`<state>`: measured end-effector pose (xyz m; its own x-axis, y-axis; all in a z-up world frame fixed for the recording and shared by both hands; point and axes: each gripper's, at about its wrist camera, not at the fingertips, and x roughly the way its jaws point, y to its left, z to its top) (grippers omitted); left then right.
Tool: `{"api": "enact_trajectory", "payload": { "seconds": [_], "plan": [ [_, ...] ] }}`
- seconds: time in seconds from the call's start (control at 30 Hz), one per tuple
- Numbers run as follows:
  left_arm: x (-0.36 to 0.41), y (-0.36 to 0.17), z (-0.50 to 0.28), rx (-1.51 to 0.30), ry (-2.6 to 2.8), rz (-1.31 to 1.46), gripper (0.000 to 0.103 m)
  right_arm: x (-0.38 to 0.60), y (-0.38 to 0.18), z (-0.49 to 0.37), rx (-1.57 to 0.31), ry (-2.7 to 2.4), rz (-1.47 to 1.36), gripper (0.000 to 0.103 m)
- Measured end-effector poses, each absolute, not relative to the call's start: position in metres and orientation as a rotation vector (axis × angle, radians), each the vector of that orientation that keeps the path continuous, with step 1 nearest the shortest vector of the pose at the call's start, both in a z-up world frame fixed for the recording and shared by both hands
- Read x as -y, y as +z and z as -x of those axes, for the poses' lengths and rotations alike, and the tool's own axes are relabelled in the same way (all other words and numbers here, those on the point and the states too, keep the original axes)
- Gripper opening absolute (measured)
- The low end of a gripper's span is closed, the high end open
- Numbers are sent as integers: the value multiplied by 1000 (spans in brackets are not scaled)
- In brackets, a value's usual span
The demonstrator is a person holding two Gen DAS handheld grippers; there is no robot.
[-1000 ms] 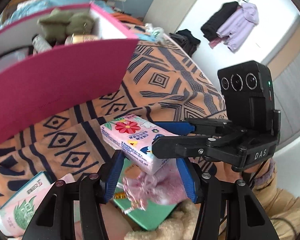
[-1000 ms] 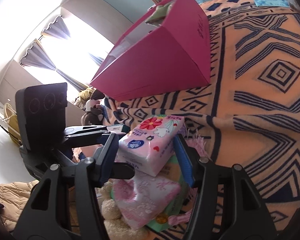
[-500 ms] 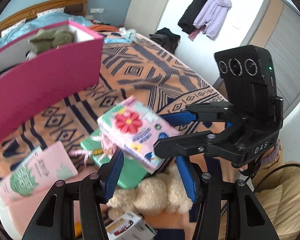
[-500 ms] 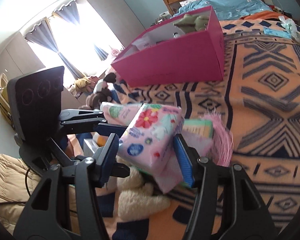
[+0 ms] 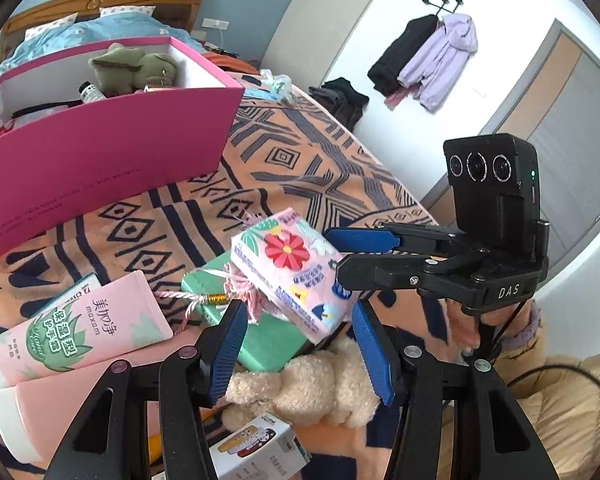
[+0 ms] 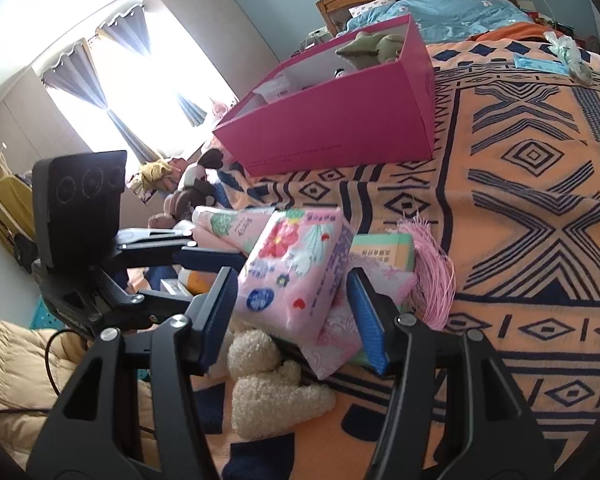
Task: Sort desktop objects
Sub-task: 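Close both grippers on the pink floral tissue pack from either side, then lift the pink floral tissue pack with both grippers toward the pink box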
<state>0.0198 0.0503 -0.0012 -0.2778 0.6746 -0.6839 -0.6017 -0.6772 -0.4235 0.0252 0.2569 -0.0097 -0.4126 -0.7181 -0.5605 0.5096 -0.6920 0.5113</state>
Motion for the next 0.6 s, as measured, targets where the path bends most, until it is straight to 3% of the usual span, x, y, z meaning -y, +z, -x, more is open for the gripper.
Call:
{"api": "enact_trajectory", "payload": {
  "seconds": [0.13, 0.23, 0.3, 0.43, 0.6],
  "plan": [
    [-52, -1, -18, 114, 2033, 1156, 55, -256, -7, -23, 338, -2143, -1001, 59],
    [-57, -3, -18, 97, 2050, 1174, 55, -253, -8, -24, 308, -2151, -1005, 50],
    [-59, -6, -18, 94, 2048, 1187, 55, -253, -10, -23, 303, -2148, -1012, 50],
    [-60, -11, -18, 103, 2034, 1197, 46, -251, -12, -24, 295, -2149, -1022, 47],
    [-61, -11, -18, 105, 2045, 1175, 45, -248, -14, -24, 283, -2148, -1030, 44]
  ]
}}
